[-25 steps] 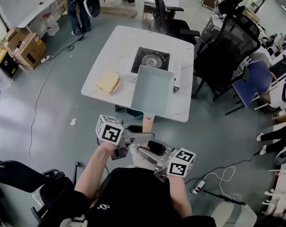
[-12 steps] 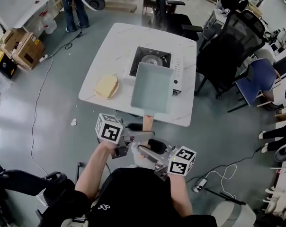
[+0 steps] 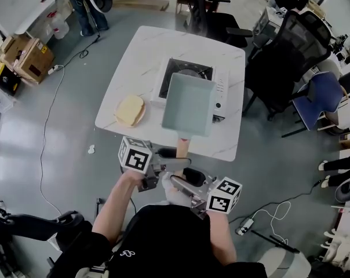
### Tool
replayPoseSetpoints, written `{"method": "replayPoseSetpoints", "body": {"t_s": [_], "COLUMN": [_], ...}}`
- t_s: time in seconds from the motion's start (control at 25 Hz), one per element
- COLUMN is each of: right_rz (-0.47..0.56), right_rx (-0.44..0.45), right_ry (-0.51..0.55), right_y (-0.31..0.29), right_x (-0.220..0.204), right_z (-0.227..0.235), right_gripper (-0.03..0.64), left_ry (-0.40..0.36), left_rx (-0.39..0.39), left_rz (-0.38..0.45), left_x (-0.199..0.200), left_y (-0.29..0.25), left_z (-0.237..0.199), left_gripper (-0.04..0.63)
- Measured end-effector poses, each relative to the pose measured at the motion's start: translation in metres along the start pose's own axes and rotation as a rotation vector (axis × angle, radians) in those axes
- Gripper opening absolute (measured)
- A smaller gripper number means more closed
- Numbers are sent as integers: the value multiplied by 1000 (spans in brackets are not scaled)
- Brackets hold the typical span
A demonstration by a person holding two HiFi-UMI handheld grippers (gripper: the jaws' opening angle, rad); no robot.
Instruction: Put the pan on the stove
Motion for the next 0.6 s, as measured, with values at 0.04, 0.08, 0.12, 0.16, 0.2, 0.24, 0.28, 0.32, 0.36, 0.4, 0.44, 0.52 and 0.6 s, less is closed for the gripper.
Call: {"method": "replayPoseSetpoints", "body": {"t_s": [0.04,0.08,0.12,0.16,0.2,0.24,0.28,0.32,0.36,0.4,0.44,0.52,0.6], "right_rz": [-2,-5,-8,-11,-12,-13,-15,-17,-18,-20,-21,-25,-30], "right_rx": [-2,-4,-5,-6,-5,-5,-5,-5,-6,-5,-5,-5,-5], "right_ry": [0,0,-1,-2,-4,-6,-9,-11,-14,-16,-18,-22,-26], "right_y": [-2,-3,-4,-6,-8,-9,-11,-12,-14,-15,-17,-21,-23], "right_x": [3,5,7,9,11,13,15,17,18,20,22,26,30], "right_z": [3,5,8,11,14,17,20,23,26,29,32,38,45], "right_gripper": [212,212,212,212,212,212,212,212,212,212,212,212,212], "left_ry": [1,3,5,7,9,10,12,15,19,22,25,30,37], "left_rx": [-1,-2,-1,0,0,0,-1,0,2,4,6,10,14], "left_rz": [0,0,1,1,3,4,6,8,9,10,9,10,12], "left_x": [3,6,9,11,14,16,19,21,24,26,29,34,40], "left_y": [-1,-2,-3,-3,-4,-4,-5,-5,-6,-7,-7,-8,-10], "left_z": [-2,-5,-7,-10,-13,-16,-19,-21,-24,-27,-29,-35,-40], "left_gripper": [235,235,235,235,235,235,235,236,235,235,235,235,235]}}
Point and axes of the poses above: the fingertips, and each gripper's own axes: y backward along the fingers, z to its right, x out of its top, the point moved 5 cm from there along y, backward along the fingers, and after that the axes turned 7 degrees about z, right-handed, at the moved point
